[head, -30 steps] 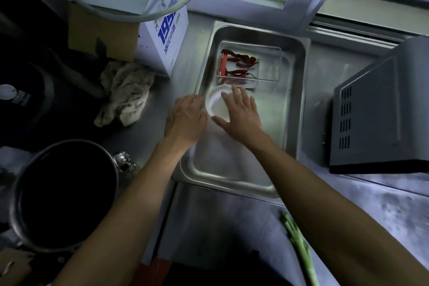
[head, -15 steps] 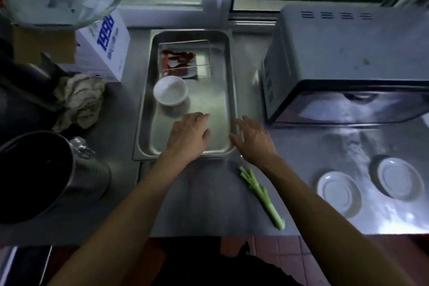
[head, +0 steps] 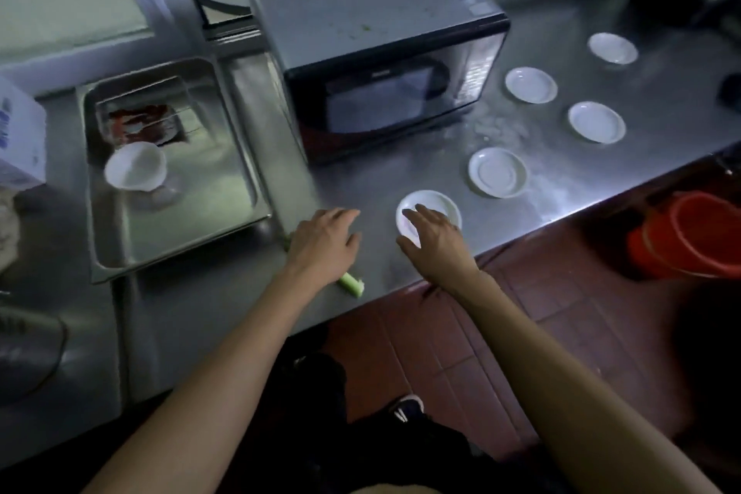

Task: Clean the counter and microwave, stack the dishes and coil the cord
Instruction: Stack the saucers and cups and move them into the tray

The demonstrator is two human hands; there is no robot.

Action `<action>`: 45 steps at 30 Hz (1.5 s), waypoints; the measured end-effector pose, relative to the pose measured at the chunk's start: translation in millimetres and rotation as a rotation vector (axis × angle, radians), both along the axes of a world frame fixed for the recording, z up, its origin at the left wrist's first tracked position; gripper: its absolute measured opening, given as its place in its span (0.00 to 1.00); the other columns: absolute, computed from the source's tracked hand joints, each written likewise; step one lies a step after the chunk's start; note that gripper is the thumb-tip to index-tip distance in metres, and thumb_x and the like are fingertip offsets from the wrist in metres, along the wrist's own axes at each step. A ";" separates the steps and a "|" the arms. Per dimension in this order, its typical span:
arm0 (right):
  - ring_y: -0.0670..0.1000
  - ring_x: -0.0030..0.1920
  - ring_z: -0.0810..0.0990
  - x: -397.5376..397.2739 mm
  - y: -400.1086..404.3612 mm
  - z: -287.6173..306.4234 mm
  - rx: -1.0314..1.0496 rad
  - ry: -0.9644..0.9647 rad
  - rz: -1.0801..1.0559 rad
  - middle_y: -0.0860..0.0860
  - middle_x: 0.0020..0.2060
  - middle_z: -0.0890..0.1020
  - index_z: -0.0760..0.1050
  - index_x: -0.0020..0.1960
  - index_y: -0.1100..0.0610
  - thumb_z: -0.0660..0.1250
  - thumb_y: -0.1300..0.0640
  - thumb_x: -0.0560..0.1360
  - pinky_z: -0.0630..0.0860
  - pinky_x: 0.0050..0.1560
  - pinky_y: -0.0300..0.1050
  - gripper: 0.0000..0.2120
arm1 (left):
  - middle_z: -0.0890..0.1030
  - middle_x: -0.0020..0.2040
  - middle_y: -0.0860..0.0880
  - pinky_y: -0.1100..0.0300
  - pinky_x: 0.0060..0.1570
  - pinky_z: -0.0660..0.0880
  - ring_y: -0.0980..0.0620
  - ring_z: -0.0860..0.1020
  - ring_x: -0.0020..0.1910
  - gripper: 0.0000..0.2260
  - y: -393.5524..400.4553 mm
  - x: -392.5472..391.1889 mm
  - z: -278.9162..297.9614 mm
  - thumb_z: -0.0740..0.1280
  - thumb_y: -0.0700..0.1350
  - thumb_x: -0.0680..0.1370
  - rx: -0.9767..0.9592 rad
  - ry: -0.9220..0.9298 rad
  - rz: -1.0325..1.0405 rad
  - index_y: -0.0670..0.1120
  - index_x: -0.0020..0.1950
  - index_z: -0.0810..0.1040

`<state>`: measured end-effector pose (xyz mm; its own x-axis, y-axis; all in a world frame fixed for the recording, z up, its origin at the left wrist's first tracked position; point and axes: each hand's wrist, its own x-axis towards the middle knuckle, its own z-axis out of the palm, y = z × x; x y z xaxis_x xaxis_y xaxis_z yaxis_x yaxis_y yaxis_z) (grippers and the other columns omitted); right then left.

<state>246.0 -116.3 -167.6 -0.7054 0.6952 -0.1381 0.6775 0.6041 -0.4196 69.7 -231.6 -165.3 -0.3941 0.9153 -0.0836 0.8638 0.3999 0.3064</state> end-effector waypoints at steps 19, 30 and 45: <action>0.56 0.69 0.70 149.0 15.8 -20.7 -0.078 -0.011 -0.279 0.47 0.67 0.74 0.69 0.71 0.50 0.61 0.47 0.77 0.76 0.59 0.59 0.23 | 0.68 0.71 0.50 0.45 0.57 0.73 0.45 0.67 0.69 0.28 78.8 119.3 -31.5 0.65 0.57 0.77 -0.134 0.042 -0.290 0.50 0.74 0.64; 0.62 0.71 0.69 122.7 79.1 -42.6 -0.138 -0.068 -0.229 0.56 0.69 0.73 0.69 0.73 0.55 0.66 0.54 0.78 0.72 0.64 0.64 0.24 | 0.49 0.80 0.44 0.36 0.70 0.58 0.40 0.47 0.79 0.40 142.7 89.1 -82.4 0.68 0.64 0.73 -0.261 0.036 -0.259 0.53 0.78 0.54; 0.59 0.73 0.66 72.1 142.0 -60.0 -0.168 -0.076 -0.171 0.55 0.74 0.69 0.68 0.74 0.55 0.66 0.53 0.79 0.69 0.68 0.60 0.25 | 0.37 0.80 0.45 0.28 0.71 0.49 0.38 0.36 0.78 0.52 184.4 69.8 -106.3 0.70 0.69 0.66 -0.407 0.030 -0.346 0.56 0.80 0.43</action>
<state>318.2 25.8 -227.6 -0.5628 0.7664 -0.3096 0.7971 0.4041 -0.4487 139.5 -47.3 -271.6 -0.0825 0.8880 -0.4524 0.9722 0.1715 0.1593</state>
